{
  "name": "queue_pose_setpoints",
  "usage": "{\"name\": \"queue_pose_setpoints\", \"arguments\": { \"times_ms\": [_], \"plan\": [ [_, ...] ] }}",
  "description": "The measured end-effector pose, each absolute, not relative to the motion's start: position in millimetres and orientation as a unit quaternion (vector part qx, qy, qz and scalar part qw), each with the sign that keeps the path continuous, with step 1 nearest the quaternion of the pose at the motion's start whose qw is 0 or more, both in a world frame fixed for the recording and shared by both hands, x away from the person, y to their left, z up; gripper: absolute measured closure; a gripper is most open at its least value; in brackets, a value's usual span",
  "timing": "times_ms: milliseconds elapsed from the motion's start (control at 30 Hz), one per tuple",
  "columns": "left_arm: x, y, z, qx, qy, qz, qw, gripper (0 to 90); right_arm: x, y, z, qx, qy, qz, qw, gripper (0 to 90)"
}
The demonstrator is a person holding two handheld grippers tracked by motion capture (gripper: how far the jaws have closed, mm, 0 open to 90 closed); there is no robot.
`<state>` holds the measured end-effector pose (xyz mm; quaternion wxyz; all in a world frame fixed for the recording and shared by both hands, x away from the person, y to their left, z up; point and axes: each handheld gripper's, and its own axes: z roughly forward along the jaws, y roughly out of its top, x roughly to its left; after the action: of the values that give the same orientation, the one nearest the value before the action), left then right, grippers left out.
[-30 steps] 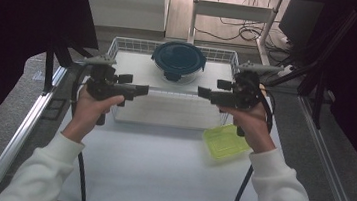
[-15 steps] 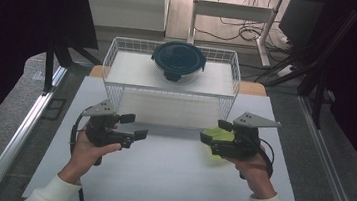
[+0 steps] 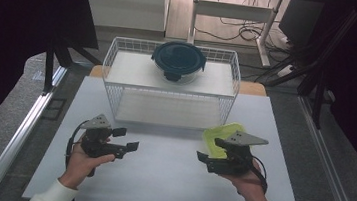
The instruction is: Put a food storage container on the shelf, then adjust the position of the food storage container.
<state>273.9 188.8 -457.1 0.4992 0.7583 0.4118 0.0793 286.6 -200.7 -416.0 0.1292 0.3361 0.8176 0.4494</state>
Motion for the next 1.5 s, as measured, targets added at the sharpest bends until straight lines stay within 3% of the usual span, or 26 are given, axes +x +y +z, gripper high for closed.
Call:
{"name": "queue_pose_setpoints", "arguments": {
  "times_ms": [633,867,1333,1500],
  "plan": [
    [274.1,185.0,-476.3,0.775,0.438,0.08,0.449,24.0,296.9,-210.2,-433.0,0.374,0.82,0.418,0.117,22.0],
    [273.4,188.4,-482.3,0.778,0.45,0.079,0.432,22.8,314.4,-232.1,-426.9,0.397,0.814,0.406,0.122,27.5],
    [278.1,191.8,-489.1,0.785,0.463,0.079,0.405,22.3,363.0,-280.5,-407.2,0.444,0.806,0.367,0.14,52.8],
    [275.0,190.5,-490.2,0.789,0.462,0.078,0.397,22.1,386.0,-293.3,-404.3,0.472,0.804,0.33,0.149,66.0]
  ]
}}
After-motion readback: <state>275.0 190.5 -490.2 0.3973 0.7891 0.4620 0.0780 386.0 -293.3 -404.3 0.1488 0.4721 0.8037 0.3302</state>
